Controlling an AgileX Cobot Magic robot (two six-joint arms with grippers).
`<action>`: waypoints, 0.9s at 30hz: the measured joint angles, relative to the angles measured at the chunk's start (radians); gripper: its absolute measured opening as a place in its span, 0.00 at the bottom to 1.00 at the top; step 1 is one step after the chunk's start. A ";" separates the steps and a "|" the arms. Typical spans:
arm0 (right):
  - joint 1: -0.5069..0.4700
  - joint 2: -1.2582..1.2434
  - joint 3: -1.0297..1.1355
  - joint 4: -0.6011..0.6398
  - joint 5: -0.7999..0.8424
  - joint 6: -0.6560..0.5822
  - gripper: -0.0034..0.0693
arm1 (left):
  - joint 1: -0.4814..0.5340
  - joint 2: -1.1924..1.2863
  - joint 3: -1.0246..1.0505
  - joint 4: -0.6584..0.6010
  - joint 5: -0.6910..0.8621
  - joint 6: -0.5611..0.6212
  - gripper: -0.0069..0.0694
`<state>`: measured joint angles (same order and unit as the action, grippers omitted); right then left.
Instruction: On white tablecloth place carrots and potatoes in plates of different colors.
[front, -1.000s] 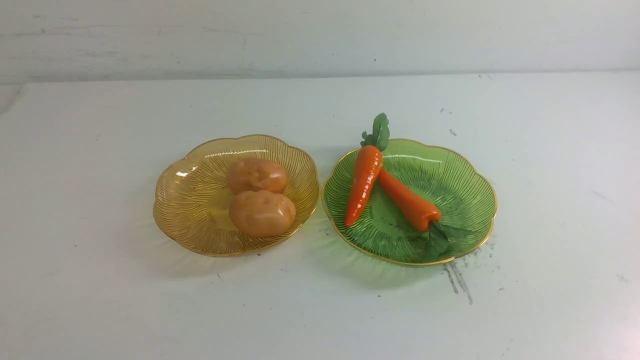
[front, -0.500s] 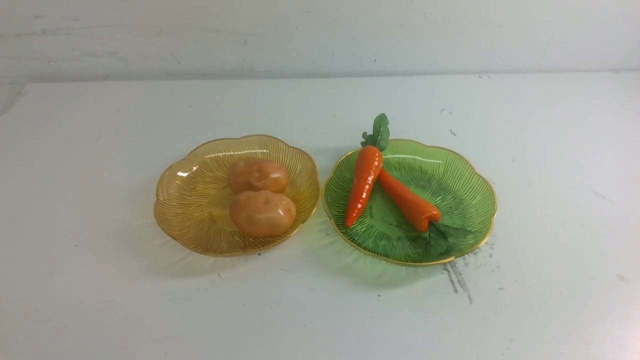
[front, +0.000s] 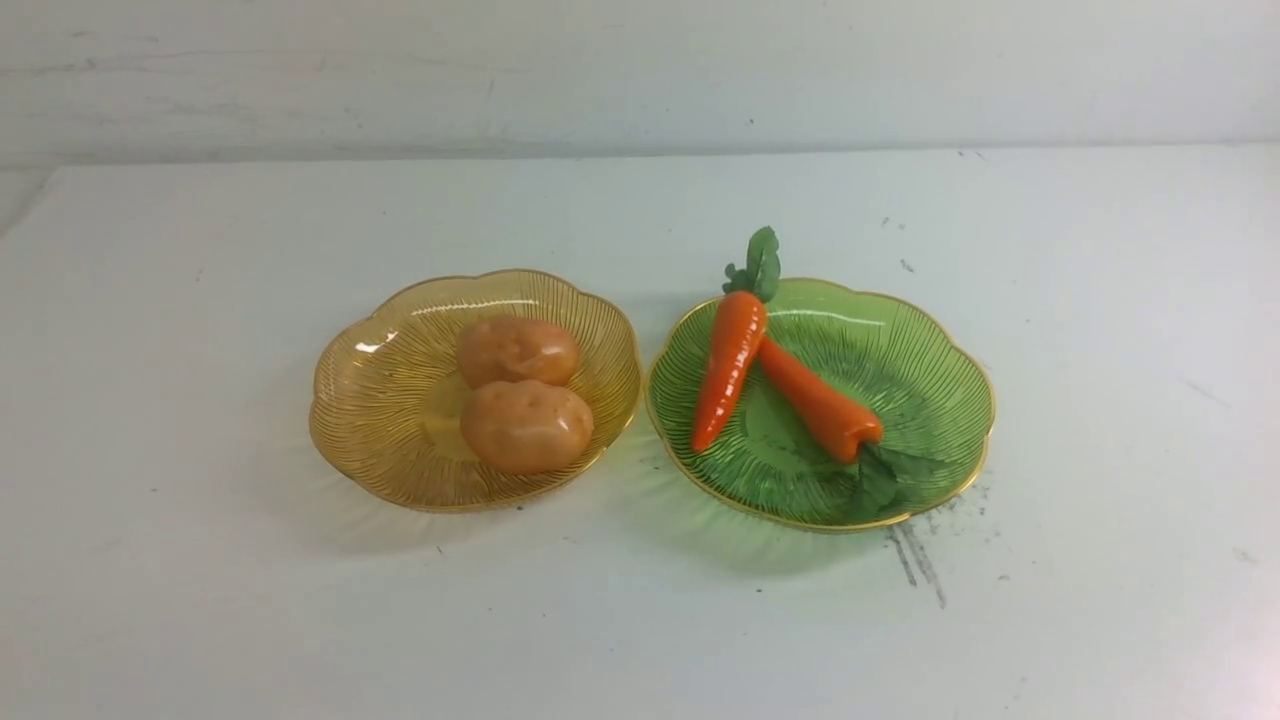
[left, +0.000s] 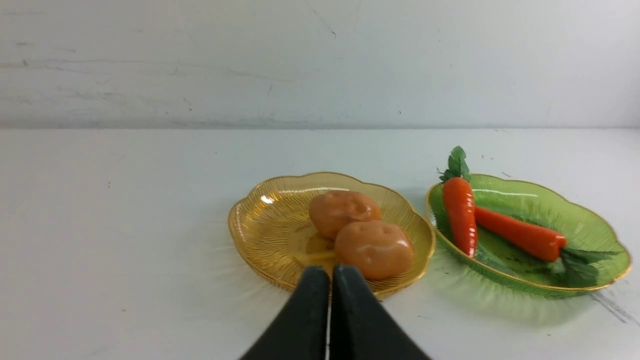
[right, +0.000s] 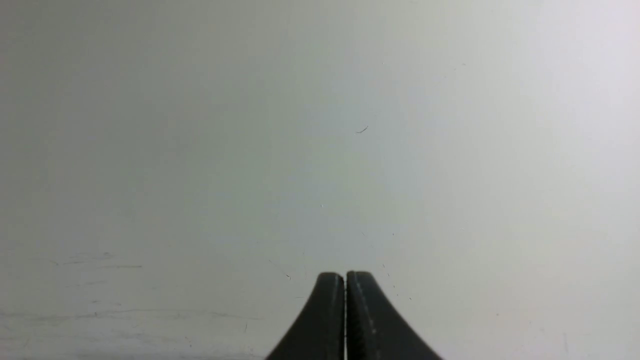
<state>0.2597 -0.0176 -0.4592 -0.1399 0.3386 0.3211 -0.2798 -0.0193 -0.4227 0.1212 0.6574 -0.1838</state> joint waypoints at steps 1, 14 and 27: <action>0.000 0.000 0.000 0.000 0.000 0.000 0.04 | 0.056 0.000 0.064 -0.020 -0.073 0.042 0.09; 0.000 0.000 0.000 -0.002 0.000 0.000 0.04 | 0.217 0.001 0.446 -0.087 -0.257 0.276 0.09; 0.000 0.000 0.000 -0.002 0.000 0.000 0.04 | 0.217 0.001 0.448 -0.091 -0.272 0.299 0.09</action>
<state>0.2597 -0.0176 -0.4592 -0.1418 0.3384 0.3211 -0.0628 -0.0183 0.0258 0.0299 0.3852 0.1149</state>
